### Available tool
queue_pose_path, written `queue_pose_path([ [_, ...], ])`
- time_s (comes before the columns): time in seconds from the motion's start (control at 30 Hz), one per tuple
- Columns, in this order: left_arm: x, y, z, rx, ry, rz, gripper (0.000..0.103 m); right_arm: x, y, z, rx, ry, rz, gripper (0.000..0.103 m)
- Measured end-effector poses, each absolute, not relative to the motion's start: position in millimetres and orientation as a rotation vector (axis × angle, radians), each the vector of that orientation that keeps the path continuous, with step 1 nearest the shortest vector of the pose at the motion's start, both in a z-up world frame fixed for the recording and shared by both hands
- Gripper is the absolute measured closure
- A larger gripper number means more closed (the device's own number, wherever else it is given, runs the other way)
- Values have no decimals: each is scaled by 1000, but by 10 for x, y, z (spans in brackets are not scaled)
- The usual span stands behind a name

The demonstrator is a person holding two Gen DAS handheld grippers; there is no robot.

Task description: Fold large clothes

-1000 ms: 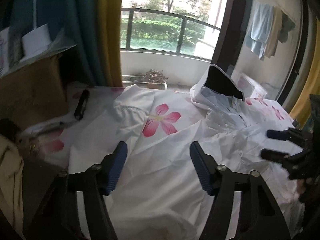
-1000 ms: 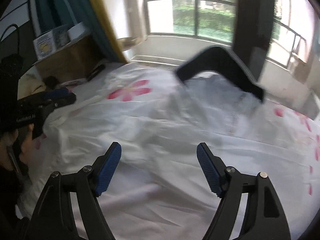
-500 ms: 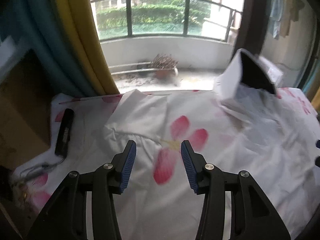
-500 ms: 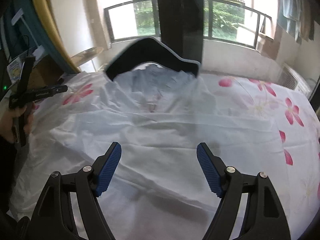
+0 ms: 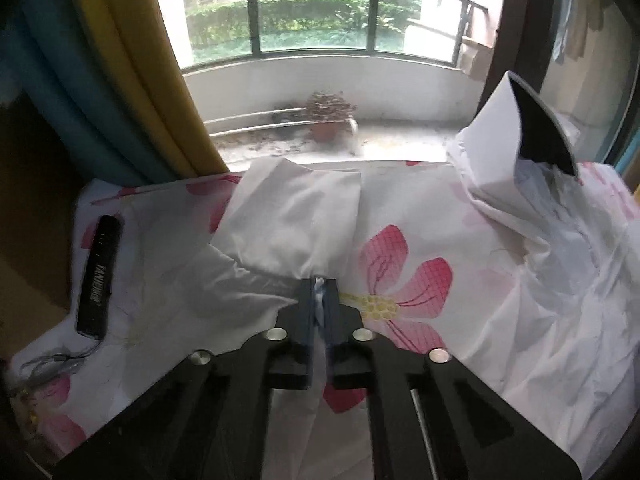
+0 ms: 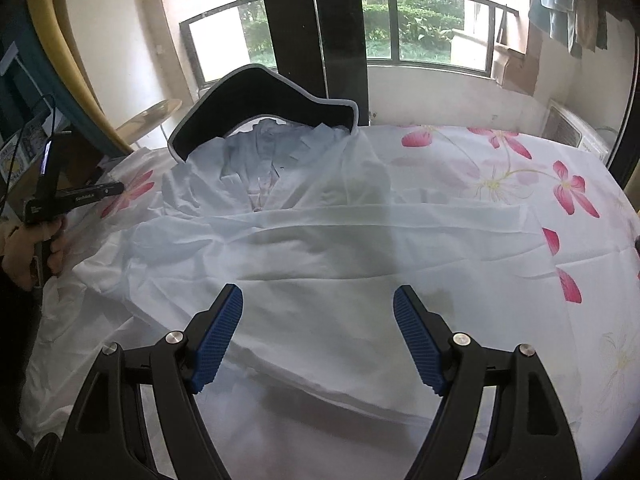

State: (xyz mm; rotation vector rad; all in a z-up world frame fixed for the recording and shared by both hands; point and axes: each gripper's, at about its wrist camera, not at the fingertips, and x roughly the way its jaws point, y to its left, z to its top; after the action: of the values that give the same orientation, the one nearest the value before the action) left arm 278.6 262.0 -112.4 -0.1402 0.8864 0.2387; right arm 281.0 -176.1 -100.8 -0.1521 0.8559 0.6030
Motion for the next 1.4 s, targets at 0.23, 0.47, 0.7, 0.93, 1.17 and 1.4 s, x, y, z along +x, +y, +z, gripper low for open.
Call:
queue_pose_path([
  [0.23,2648,2446,-919,-104,850,214,100,2688,-1841,-840,-143,811,613,25],
  [0.47,2362,2213,-374,-99,720,192,100,2565,-1967,-729,-124,786,622,25],
  [0.7,2201,1916,4,-107,648,165,100,2442,-2129,-673,-103,772,641,25],
  [0.93,2150,1596,201,-118,612,140,100,2354,-2342,-671,-87,771,662,25],
  [1.17,2241,1157,334,-102,589,120,100,2365,-2602,-706,-76,765,677,25],
  [1.4,2414,628,380,-98,586,65,100,2448,-2921,-709,-67,755,667,25],
])
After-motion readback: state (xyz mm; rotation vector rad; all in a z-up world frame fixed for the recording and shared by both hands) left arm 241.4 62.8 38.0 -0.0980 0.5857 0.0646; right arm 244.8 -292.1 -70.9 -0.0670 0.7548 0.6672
